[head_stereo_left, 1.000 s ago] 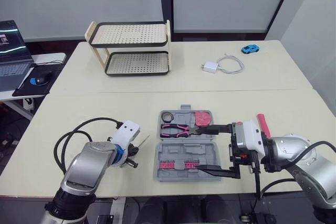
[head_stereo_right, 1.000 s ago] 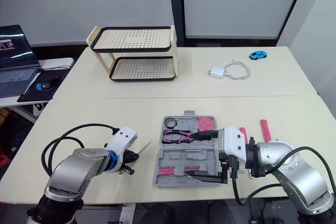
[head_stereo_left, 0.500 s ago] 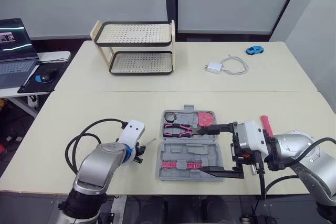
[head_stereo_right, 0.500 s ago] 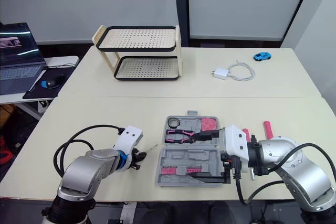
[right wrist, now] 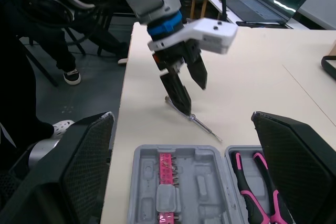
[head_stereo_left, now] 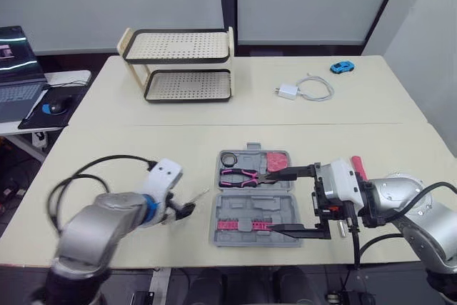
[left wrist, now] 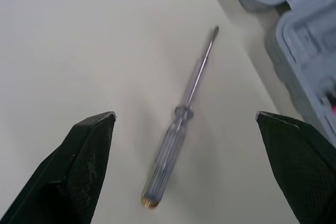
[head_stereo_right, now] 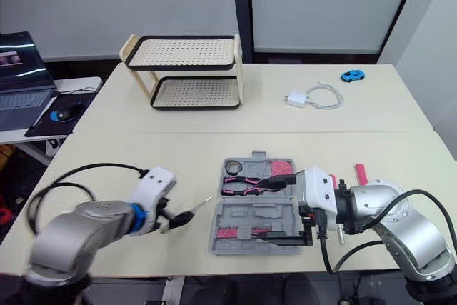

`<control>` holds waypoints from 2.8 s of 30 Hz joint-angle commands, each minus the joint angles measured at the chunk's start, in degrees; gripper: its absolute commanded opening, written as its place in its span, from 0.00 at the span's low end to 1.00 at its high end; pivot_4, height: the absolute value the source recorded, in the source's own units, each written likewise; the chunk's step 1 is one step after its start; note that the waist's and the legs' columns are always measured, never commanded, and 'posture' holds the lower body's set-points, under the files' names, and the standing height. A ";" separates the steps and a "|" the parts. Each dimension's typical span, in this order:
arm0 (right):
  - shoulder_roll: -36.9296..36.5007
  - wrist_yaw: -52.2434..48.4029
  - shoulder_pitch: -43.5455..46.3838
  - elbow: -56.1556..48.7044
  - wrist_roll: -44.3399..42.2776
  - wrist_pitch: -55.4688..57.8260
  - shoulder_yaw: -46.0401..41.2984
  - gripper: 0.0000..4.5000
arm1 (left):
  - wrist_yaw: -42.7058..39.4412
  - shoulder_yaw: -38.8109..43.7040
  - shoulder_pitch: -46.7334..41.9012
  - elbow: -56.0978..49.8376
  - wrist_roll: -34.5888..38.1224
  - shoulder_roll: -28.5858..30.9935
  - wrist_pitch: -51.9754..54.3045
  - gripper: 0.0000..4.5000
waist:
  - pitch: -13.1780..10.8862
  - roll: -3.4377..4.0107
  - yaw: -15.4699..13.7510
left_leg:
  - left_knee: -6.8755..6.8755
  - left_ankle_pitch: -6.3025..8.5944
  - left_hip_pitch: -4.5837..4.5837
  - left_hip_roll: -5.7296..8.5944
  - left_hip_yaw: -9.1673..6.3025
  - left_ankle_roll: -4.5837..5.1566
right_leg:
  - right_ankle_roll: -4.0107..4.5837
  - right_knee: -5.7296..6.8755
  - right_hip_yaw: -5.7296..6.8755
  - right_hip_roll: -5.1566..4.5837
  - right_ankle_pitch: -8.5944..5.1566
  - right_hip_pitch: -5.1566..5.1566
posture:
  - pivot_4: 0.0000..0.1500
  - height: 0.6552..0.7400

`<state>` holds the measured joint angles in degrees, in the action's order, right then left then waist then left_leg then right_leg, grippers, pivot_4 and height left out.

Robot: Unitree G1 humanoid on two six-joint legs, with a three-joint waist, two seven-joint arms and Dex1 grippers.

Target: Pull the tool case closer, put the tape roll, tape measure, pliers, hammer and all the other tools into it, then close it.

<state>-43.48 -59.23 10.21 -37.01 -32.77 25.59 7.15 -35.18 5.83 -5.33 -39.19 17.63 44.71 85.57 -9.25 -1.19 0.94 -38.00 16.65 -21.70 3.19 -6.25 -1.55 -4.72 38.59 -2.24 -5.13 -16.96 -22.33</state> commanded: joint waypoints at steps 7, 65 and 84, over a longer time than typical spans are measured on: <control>1.85 1.01 1.52 -0.02 1.28 -1.14 1.47 1.00 | -23.83 19.60 18.43 7.78 6.17 5.10 -40.93 0.99 | -0.03 0.06 -0.64 | 0.01 0.01 -0.08 -0.01 -0.05 0.01 | 0.16 -0.54 0.16 -0.12 0.07 0.13 | 1.00 1.00; 1.41 7.04 1.33 -4.63 5.13 0.80 3.10 1.00 | -15.58 -8.81 7.35 40.24 -12.39 -3.87 -72.46 0.21 | 0.01 0.04 -0.69 | 0.04 0.04 -0.09 0.00 -0.04 0.06 | 0.12 -0.52 0.14 -0.03 0.12 0.10 | 1.00 1.00; 0.78 6.41 1.08 -3.54 5.20 0.36 2.24 1.00 | -23.94 -2.06 7.80 29.04 -4.34 5.34 -69.82 0.05 | 0.00 0.04 -0.46 | 0.04 0.04 -0.11 -0.03 -0.07 0.06 | 0.12 -0.52 0.16 -0.01 0.11 0.10 | 1.00 1.00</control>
<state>-42.48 -52.90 11.29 -39.11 -27.59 26.65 10.81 -57.71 2.04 3.22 -6.01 11.03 48.85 14.50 -9.25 -1.15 0.48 -37.96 16.69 -21.81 3.18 -6.31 -1.49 -4.61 38.06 -2.09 -5.17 -16.85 -22.22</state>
